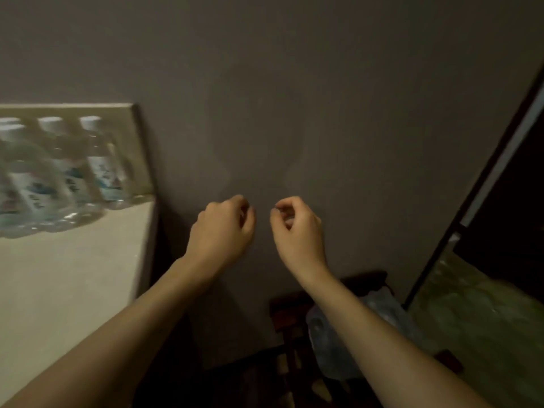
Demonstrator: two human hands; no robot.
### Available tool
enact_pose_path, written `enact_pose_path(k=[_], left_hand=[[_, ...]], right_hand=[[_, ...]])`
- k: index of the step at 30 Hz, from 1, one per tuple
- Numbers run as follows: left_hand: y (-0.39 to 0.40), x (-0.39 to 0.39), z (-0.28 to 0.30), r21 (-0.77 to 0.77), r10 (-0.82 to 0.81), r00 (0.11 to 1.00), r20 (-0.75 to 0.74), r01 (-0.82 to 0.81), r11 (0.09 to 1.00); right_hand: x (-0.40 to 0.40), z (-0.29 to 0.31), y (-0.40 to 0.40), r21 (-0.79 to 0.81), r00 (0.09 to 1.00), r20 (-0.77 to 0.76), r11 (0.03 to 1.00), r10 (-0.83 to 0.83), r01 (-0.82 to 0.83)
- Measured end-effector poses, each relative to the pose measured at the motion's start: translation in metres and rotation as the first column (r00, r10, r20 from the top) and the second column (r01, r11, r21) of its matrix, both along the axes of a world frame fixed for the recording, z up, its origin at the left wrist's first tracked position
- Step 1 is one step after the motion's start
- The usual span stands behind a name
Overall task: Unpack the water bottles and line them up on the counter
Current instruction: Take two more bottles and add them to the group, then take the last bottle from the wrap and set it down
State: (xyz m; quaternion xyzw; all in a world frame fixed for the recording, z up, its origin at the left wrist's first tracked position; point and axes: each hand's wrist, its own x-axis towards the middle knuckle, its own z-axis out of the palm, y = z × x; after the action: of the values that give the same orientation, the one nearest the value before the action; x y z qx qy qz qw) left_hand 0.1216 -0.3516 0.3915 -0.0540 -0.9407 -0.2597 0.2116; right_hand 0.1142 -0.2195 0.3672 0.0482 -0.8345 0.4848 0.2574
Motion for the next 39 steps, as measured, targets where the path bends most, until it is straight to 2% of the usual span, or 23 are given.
enact_pose_path(k=[5,10,16,20,24,29,32,35,37,39], left_hand=[[0.092,-0.015,-0.016,-0.035,-0.102,0.991,0.086,0.106,0.994],[0.169,-0.036,-0.055,-0.064,-0.199,0.949,0.243,0.220,0.973],[0.254,-0.069,-0.154,0.072,-0.331,0.774,0.540,0.350,0.934],[0.306,-0.094,-0.230,0.140,-0.386,0.624,0.680,0.407,0.903],[0.338,-0.114,-0.292,0.264,-0.425,0.480,0.767,0.367,0.892],[0.367,-0.134,-0.359,0.326,-0.398,0.321,0.859,0.256,0.910],[0.383,-0.142,-0.399,0.291,-0.342,0.239,0.909,0.223,0.930],[0.396,-0.154,-0.439,0.228,-0.265,0.214,0.940,0.180,0.957],[0.407,-0.166,-0.462,0.276,-0.299,0.170,0.939,0.146,0.950],[0.418,-0.174,-0.481,0.330,-0.324,0.184,0.928,-0.003,0.944]], right_hand=[[0.006,-0.027,0.089,-0.058,0.995,0.030,0.994,-0.092,0.094],[0.002,-0.072,0.155,-0.104,0.973,0.161,0.978,-0.164,0.182],[-0.015,-0.145,0.232,-0.067,0.896,0.369,0.954,-0.248,0.291],[-0.039,-0.197,0.278,0.033,0.797,0.552,0.962,-0.244,0.271],[-0.064,-0.249,0.305,0.045,0.607,0.780,0.982,-0.151,0.185],[-0.080,-0.306,0.338,0.079,0.459,0.876,0.983,-0.149,0.168],[-0.091,-0.337,0.352,0.118,0.381,0.909,0.981,-0.170,0.155],[-0.104,-0.369,0.360,0.176,0.391,0.896,0.977,-0.209,0.119],[-0.113,-0.388,0.367,0.252,0.426,0.867,0.965,-0.260,0.076],[-0.121,-0.399,0.376,0.328,0.446,0.833,0.942,-0.326,0.075]])
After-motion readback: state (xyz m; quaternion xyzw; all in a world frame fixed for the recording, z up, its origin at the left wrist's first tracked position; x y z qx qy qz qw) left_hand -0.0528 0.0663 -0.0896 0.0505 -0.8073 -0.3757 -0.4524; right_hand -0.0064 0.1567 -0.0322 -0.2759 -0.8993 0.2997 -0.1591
